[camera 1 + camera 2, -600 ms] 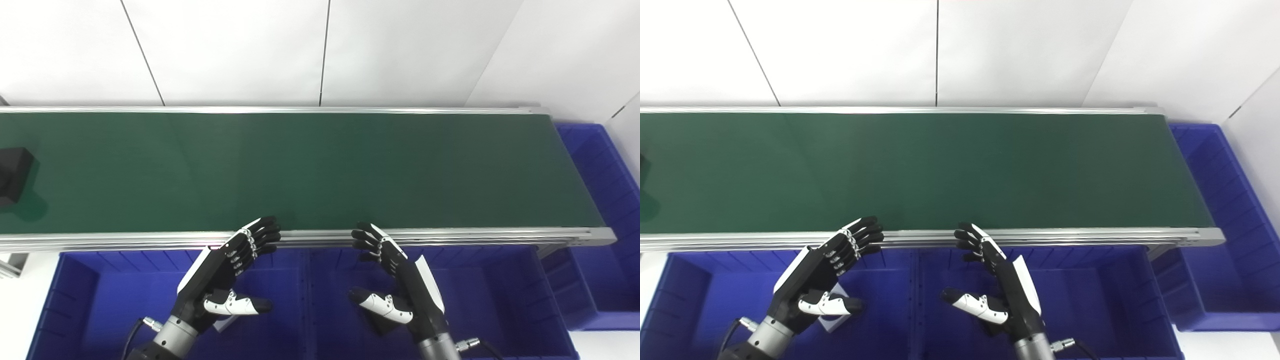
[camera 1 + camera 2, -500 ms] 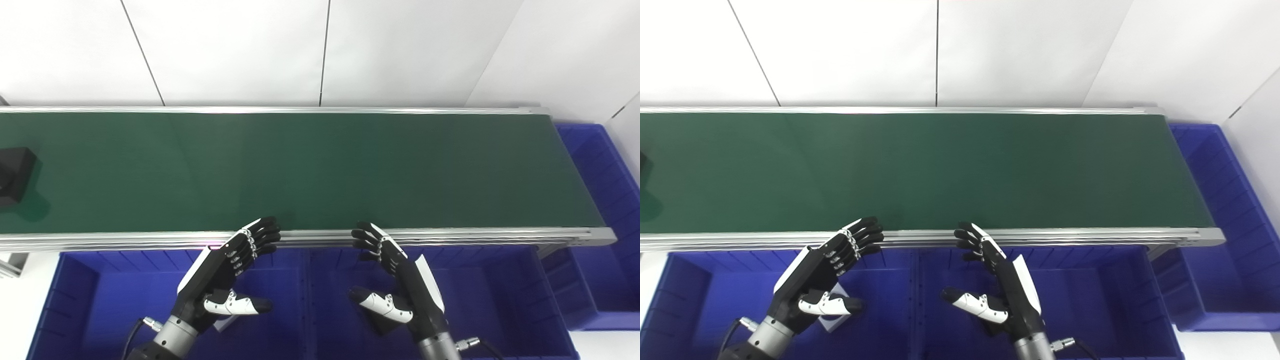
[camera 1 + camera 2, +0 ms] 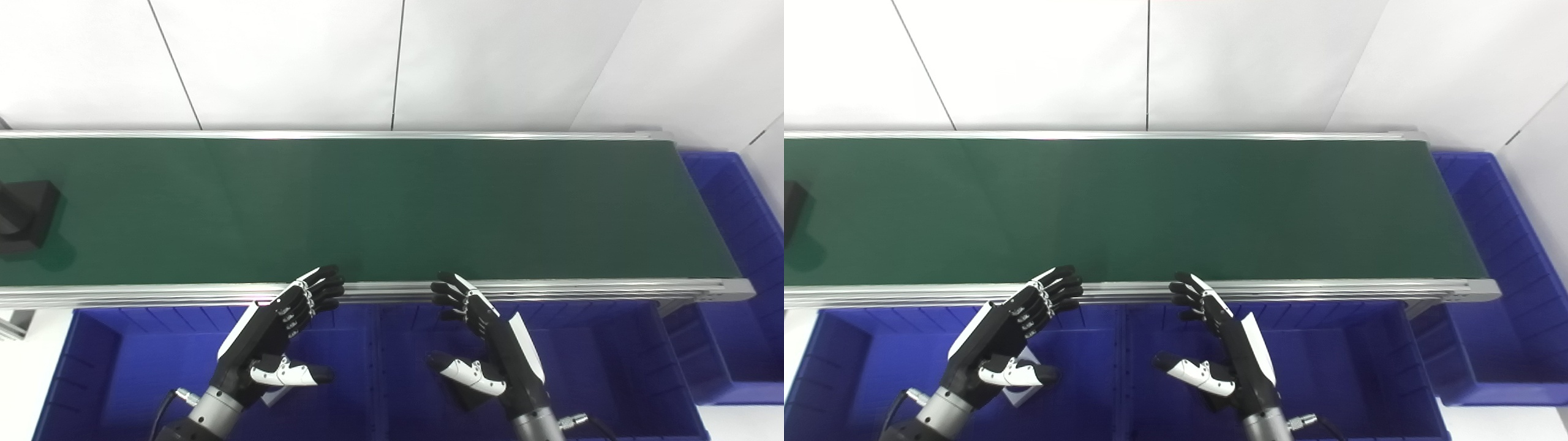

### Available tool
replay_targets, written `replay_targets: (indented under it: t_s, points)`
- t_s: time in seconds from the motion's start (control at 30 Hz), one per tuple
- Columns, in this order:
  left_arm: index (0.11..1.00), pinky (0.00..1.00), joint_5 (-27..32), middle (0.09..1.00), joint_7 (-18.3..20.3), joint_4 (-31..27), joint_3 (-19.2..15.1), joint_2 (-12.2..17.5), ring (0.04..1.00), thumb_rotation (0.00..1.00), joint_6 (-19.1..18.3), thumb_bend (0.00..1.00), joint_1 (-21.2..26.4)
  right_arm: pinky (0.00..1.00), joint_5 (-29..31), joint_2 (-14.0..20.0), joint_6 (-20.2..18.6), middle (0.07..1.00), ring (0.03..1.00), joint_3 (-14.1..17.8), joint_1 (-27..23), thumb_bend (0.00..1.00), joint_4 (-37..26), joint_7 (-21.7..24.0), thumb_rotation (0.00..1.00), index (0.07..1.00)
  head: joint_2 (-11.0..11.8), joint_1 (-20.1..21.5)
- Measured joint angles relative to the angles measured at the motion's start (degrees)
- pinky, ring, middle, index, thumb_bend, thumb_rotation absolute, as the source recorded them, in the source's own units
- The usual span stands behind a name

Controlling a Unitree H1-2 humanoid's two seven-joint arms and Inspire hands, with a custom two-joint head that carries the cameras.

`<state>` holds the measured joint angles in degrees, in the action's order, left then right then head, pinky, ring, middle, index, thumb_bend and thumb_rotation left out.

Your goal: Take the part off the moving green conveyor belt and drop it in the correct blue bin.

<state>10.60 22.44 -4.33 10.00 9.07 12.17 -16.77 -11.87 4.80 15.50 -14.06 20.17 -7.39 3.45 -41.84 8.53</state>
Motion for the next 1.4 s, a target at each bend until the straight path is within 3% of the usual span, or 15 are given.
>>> replay_targets:
  t_s: [0.3,0.5,0.57,0.63,0.7,0.87,0.93,1.0,1.13,1.3,1.4]
  points:
    - [0.882,0.84,-0.25,0.873,-0.02,0.02,0.30,-0.19,0.861,0.25,0.00,0.99,0.22,0.71,0.31,0.12,0.03,0.827,0.793,0.33,-0.14,0.77,0.69,0.00,0.60,0.876,0.61,-1.67]
    - [0.874,0.83,-1.38,0.865,-0.45,0.97,0.67,-1.61,0.853,0.24,0.05,1.00,0.55,0.71,1.37,0.89,0.34,0.829,0.796,0.81,-0.51,0.76,1.40,0.06,0.60,0.879,2.81,-8.95]
    - [0.872,0.83,-1.96,0.863,-1.01,1.46,0.97,-2.09,0.850,0.24,0.11,0.99,0.63,0.72,1.93,1.31,0.59,0.834,0.799,0.88,-0.61,0.76,1.58,0.23,0.60,0.883,2.99,-9.41]
    - [0.871,0.83,-2.51,0.865,-1.21,1.65,1.22,-2.22,0.850,0.23,0.39,1.00,0.67,0.72,2.43,1.76,1.06,0.836,0.798,1.09,-0.70,0.75,1.98,0.51,0.61,0.885,3.69,-11.60]
    - [0.869,0.82,-2.77,0.864,-1.42,2.13,1.46,-2.60,0.848,0.23,0.59,0.99,0.84,0.72,2.93,2.17,1.42,0.839,0.799,1.39,-0.87,0.73,2.94,0.56,0.60,0.891,5.35,-17.37]
    - [0.865,0.82,-4.27,0.862,-2.13,4.01,2.53,-4.40,0.849,0.24,1.42,1.00,1.11,0.72,3.77,3.50,3.79,0.839,0.795,2.13,-1.21,0.70,4.03,0.78,0.61,0.900,7.99,-23.37]
    - [0.860,0.83,-5.08,0.863,-2.30,4.45,3.17,-4.85,0.851,0.25,2.02,1.00,1.30,0.72,4.13,3.66,4.69,0.843,0.796,2.53,-1.53,0.70,5.07,0.81,0.62,0.903,8.00,-23.38]
    - [0.857,0.82,-5.41,0.862,-2.58,5.21,3.52,-5.45,0.851,0.24,2.07,1.00,1.62,0.72,4.14,3.66,4.91,0.848,0.800,2.79,-1.56,0.70,5.48,0.80,0.63,0.907,9.83,-25.22]
    - [0.855,0.82,-6.01,0.855,-2.86,5.85,3.84,-5.83,0.846,0.25,2.25,1.00,1.83,0.72,4.13,3.64,5.56,0.848,0.800,2.93,-1.55,0.68,5.95,0.81,0.64,0.913,10.72,-25.84]
    - [0.851,0.82,-6.57,0.855,-3.65,7.81,3.92,-6.02,0.841,0.23,2.90,1.00,2.25,0.73,4.25,3.90,6.42,0.859,0.813,3.18,-1.76,0.66,7.45,1.09,0.64,0.928,13.97,-30.23]
    - [0.849,0.81,-6.66,0.857,-3.80,8.68,4.14,-6.11,0.841,0.23,3.99,1.00,2.63,0.75,4.68,4.11,6.60,0.863,0.819,3.32,-1.98,0.65,7.81,1.25,0.63,0.935,14.76,-31.37]
